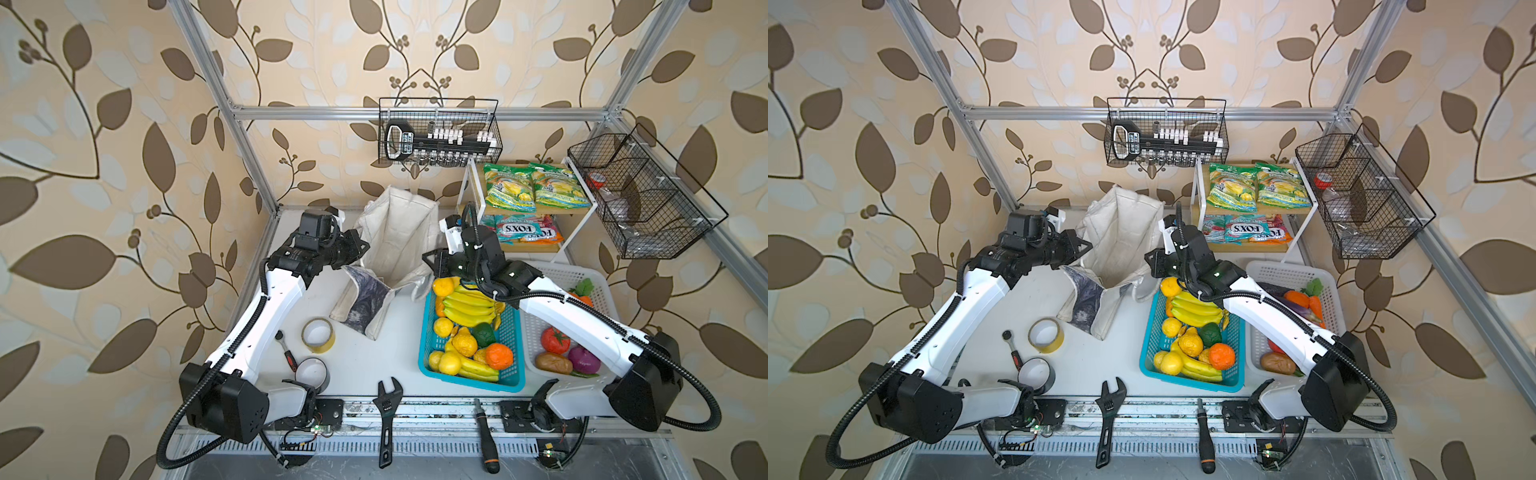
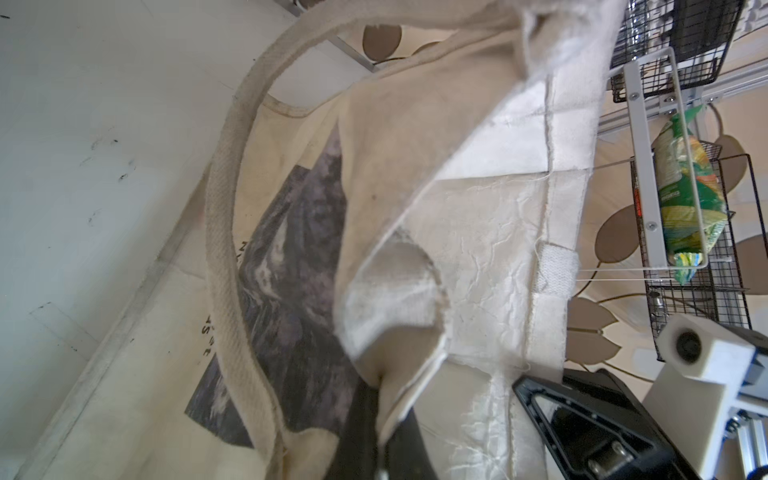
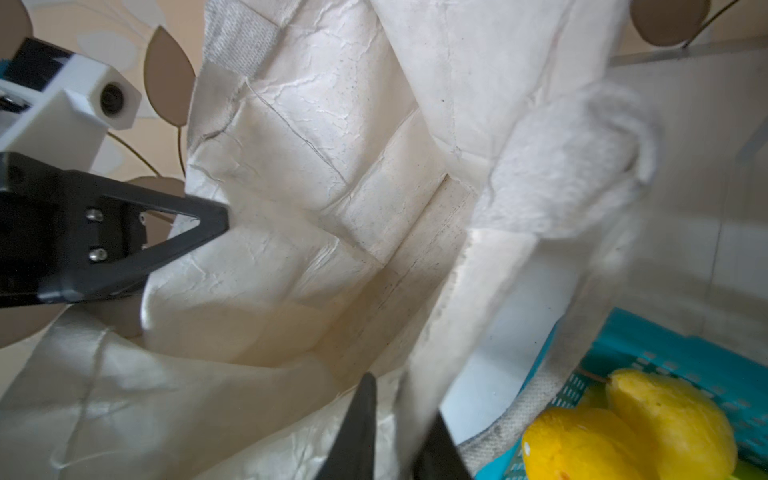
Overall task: Place the food into the grocery bag and tie it
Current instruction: 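Pull the bag rim open with left gripper while right gripper moves over basket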
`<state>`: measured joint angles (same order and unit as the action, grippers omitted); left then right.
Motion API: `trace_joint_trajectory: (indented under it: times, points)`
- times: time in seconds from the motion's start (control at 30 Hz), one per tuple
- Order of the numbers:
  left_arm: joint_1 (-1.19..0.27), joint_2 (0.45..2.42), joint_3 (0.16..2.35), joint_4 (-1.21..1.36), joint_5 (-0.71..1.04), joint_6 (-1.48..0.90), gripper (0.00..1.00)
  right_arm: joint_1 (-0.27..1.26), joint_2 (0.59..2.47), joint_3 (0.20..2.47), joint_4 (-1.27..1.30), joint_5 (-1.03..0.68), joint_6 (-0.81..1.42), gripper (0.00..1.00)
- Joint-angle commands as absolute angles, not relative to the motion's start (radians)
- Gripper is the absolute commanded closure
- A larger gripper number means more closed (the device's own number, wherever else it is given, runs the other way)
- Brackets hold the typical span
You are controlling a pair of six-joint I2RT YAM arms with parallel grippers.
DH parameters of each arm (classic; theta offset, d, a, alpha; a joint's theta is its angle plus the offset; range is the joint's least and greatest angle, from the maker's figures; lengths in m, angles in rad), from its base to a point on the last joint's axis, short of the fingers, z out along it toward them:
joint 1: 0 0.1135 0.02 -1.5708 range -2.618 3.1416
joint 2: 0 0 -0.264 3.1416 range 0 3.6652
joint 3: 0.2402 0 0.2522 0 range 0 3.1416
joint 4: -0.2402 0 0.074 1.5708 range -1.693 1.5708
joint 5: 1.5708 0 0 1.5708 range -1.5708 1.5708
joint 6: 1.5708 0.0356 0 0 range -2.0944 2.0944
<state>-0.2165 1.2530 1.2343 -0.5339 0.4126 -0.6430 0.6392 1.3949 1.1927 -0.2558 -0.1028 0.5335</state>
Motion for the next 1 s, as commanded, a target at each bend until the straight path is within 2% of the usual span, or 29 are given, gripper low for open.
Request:
trace_joint_trajectory:
  times: [0.0,0.17,0.43,0.67,0.8,0.87,0.93,0.97]
  points:
    - [-0.168,1.172,1.255,-0.521,0.387,-0.614,1.0,0.637,1.398,1.238,-0.334,-0.078,0.479,1.0]
    - [-0.013,1.135,1.273,-0.591,0.432,-0.574,1.0,0.617,1.378,1.306,-0.493,-0.043,0.411,1.0]
    - [-0.051,1.043,1.182,-0.648,0.277,-0.531,1.0,0.506,1.4,1.454,-0.817,-0.075,0.256,1.0]
    - [-0.051,1.053,1.088,-0.584,0.303,-0.553,1.0,0.628,1.479,1.406,-0.678,-0.108,0.293,1.0]
    - [-0.025,1.036,1.03,-0.557,0.239,-0.548,1.0,0.655,1.522,1.388,-0.623,-0.111,0.331,0.98]
    - [0.004,1.054,1.007,-0.531,0.333,-0.552,1.0,0.658,1.526,1.387,-0.612,-0.115,0.333,0.88]
    - [0.004,1.064,0.999,-0.534,0.351,-0.549,1.0,0.657,1.518,1.38,-0.594,-0.099,0.329,0.65]
    - [0.003,1.06,0.993,-0.529,0.343,-0.548,1.0,0.654,1.51,1.377,-0.588,-0.091,0.324,0.6]
